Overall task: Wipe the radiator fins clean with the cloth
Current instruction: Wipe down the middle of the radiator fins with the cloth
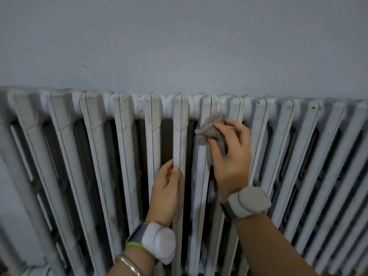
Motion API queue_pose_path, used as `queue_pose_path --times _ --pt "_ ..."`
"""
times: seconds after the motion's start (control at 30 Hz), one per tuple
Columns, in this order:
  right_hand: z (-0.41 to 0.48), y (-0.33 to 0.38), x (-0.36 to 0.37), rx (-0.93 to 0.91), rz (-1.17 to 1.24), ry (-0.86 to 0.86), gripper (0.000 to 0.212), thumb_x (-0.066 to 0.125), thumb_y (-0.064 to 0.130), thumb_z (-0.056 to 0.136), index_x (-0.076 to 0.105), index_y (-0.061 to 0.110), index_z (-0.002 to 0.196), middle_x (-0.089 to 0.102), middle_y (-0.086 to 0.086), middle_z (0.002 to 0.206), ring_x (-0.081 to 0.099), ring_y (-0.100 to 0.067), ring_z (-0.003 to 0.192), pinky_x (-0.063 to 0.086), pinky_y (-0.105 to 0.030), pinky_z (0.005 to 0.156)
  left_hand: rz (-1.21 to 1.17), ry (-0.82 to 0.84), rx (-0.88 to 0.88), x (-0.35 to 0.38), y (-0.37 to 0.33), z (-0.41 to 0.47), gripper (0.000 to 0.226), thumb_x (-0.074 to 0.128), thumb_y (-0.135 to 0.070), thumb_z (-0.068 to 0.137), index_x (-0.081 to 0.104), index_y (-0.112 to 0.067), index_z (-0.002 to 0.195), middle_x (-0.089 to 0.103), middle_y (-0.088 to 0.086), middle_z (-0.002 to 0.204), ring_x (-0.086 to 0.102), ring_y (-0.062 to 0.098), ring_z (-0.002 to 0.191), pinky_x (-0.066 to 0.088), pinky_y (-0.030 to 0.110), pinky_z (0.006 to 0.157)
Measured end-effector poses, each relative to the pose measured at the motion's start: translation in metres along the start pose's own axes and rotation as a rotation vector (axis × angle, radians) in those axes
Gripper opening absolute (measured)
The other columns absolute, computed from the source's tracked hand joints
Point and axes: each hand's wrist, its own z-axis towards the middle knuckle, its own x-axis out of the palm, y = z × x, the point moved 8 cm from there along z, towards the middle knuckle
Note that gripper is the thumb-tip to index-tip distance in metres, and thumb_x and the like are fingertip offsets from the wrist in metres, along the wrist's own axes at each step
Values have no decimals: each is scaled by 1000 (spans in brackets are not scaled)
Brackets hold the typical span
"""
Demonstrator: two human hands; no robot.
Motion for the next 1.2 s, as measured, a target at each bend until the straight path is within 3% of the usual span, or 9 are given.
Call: queue_pose_path --times 0.23,0.4,0.6,0.7,0.77,0.87,0.97,1.13,1.2 --pt "-23 -14 23 -24 -58 69 25 61 5 89 62 2 114 44 -16 124 49 -24 115 40 -26 101 12 12 20 -2 1 2 40 41 -33 99 43 -26 138 48 -18 123 43 -3 114 28 7 89" --pt "-47 -23 28 -25 -157 127 27 67 6 85 65 3 112 45 -17 121 55 -30 107 46 -31 96 18 30 14 -3 5 4 40 40 -36 99 42 -29 138 46 -18 127 41 -2 117 28 17 98" --pt "-75 -43 36 66 -254 361 26 69 3 82 65 5 107 45 -20 123 55 -37 109 49 -41 95 31 52 22 -2 5 3 44 39 -39 98 38 -29 141 43 -17 134 38 -2 123 26 18 102" --pt "-85 -47 37 54 -269 439 23 66 4 84 63 8 106 42 -14 124 54 -32 110 44 -31 98 30 62 23 -1 4 1 45 39 -39 98 36 -29 142 41 -18 133 35 -3 123 24 17 102" --pt "-90 -50 37 118 -232 492 18 61 4 87 61 9 105 39 -4 122 49 -22 110 36 -15 98 31 65 18 -1 6 2 46 39 -40 98 36 -30 142 40 -18 136 35 -1 125 24 20 108" --pt "-103 -51 39 79 -241 561 14 55 9 92 58 10 105 36 14 113 44 -7 100 27 2 85 25 70 9 -2 10 3 46 39 -42 97 36 -31 142 40 -13 144 37 4 131 25 32 116" --pt "-115 -54 35 -19 -392 559 25 54 30 93 52 22 117 49 21 108 50 4 90 39 -8 77 26 59 22 -2 7 2 45 38 -40 98 36 -30 142 40 -11 145 35 4 132 24 31 116" --pt "-116 -51 28 -206 -368 616 14 49 26 86 57 22 96 48 3 107 58 -12 86 55 -23 71 57 13 108 -2 0 -4 46 40 -35 98 34 -30 144 42 -18 133 39 -10 116 28 13 98" --pt "-102 -46 17 -162 -307 597 16 50 27 85 60 21 96 54 2 106 61 -15 90 57 -29 74 156 -67 212 -7 -1 -7 45 42 -33 98 34 -31 143 44 -16 135 43 -8 118 32 16 98"
